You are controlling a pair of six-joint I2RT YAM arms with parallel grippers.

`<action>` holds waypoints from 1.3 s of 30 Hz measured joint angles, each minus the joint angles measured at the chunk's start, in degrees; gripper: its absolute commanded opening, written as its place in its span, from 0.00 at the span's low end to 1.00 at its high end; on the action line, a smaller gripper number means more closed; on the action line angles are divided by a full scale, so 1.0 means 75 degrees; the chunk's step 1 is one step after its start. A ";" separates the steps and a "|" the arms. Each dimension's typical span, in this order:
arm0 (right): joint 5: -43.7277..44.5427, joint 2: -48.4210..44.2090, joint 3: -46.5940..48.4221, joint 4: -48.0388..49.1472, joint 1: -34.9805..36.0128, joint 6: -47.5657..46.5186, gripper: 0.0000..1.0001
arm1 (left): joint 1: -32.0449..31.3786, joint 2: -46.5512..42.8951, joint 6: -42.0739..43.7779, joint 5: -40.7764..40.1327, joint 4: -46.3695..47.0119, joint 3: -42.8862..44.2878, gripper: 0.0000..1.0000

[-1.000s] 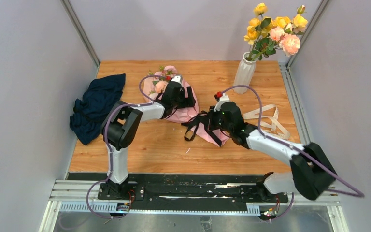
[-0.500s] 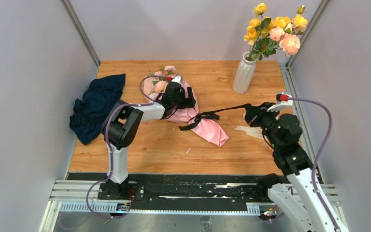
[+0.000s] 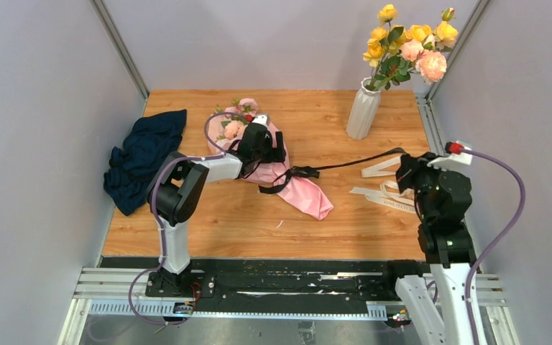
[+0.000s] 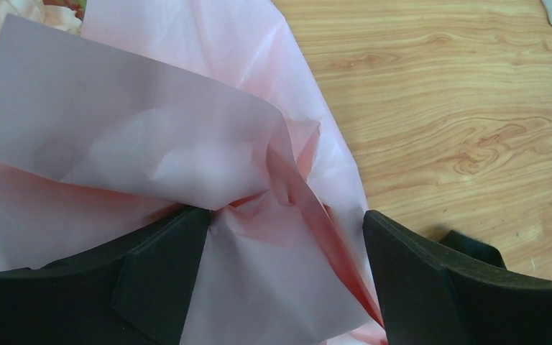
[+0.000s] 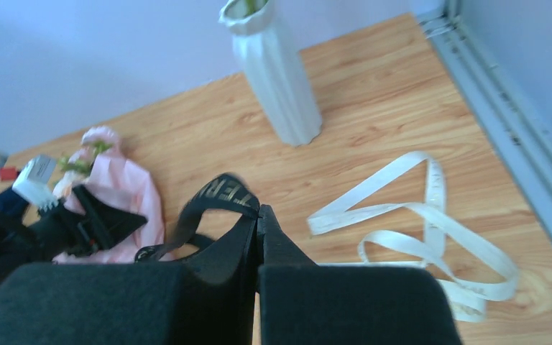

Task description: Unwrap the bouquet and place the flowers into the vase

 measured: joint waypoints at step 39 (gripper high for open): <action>-0.1766 0.7536 -0.0679 0.3672 0.2748 0.0781 0.52 | -0.0548 -0.2046 -0.0460 -0.0921 0.0265 -0.2780 0.87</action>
